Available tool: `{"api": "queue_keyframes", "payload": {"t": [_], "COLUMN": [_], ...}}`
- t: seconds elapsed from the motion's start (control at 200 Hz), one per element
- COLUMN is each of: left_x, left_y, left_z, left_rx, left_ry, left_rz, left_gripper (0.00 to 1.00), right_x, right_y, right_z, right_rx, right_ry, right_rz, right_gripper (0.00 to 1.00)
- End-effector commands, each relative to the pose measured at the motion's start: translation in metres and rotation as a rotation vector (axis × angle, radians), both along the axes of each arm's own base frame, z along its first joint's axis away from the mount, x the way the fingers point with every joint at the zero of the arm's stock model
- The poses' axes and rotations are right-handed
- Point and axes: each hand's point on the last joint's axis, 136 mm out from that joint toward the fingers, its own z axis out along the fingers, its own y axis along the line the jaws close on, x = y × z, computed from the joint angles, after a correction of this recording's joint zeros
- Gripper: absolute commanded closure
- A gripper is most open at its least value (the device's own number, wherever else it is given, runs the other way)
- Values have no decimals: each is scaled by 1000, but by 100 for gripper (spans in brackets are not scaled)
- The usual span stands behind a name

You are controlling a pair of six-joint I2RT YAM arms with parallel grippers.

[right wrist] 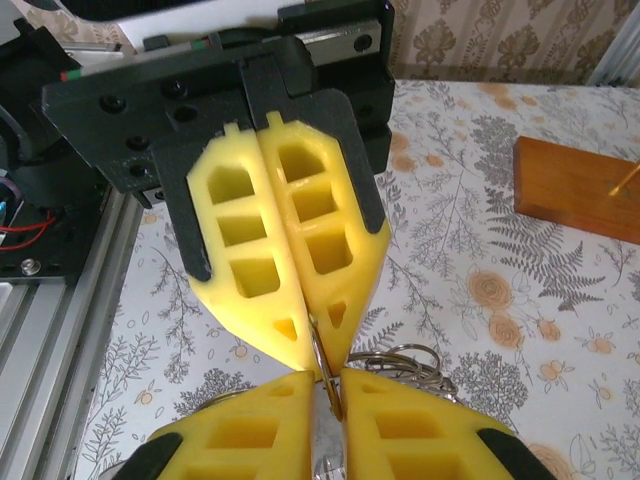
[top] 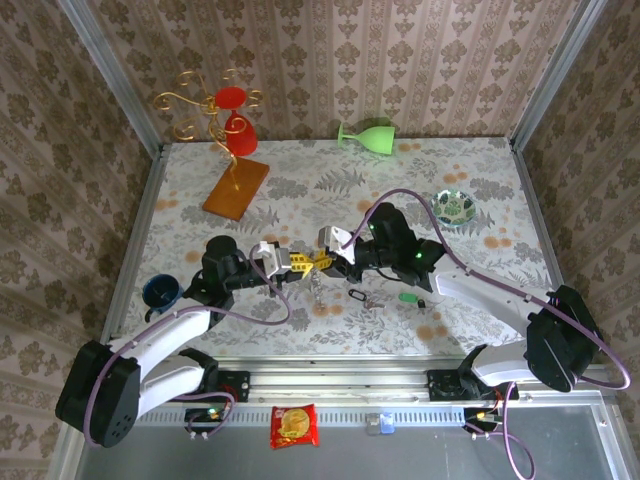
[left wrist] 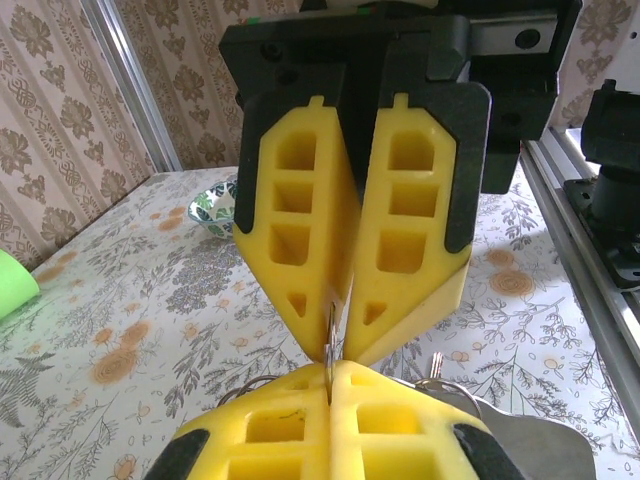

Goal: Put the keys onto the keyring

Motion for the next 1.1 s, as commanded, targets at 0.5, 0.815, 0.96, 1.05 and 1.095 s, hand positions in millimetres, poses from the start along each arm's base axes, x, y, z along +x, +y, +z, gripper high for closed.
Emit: {"api": "queue_keyframes", "payload": {"t": [0.5,0.815,0.96,1.05,1.095], "left_x": [-3,-6,-9,-9,-9], "left_y": [-3,-5,-5,-5,-6], "left_z": [2,4,0,1,0], "left_rx": [65,83,80,71,69], "left_ry": [-48,-94,-92,-93,-91], "left_rz": [-19,-27,-35,-37,-39], "left_gripper": [83,100,100,100,100], "right_x": [-14,-14,-13,-15,-15], "right_y": [9,5,-10,-11,-10], "right_z": [-2,-4,1,-4,-6], "right_rx": [-142,-161,-86,-93,-95], "right_ry": [-38,-36,-5,3,9], "right_rz": [119,114,93,97,100], "right_gripper": [100,77,72,72,72]}}
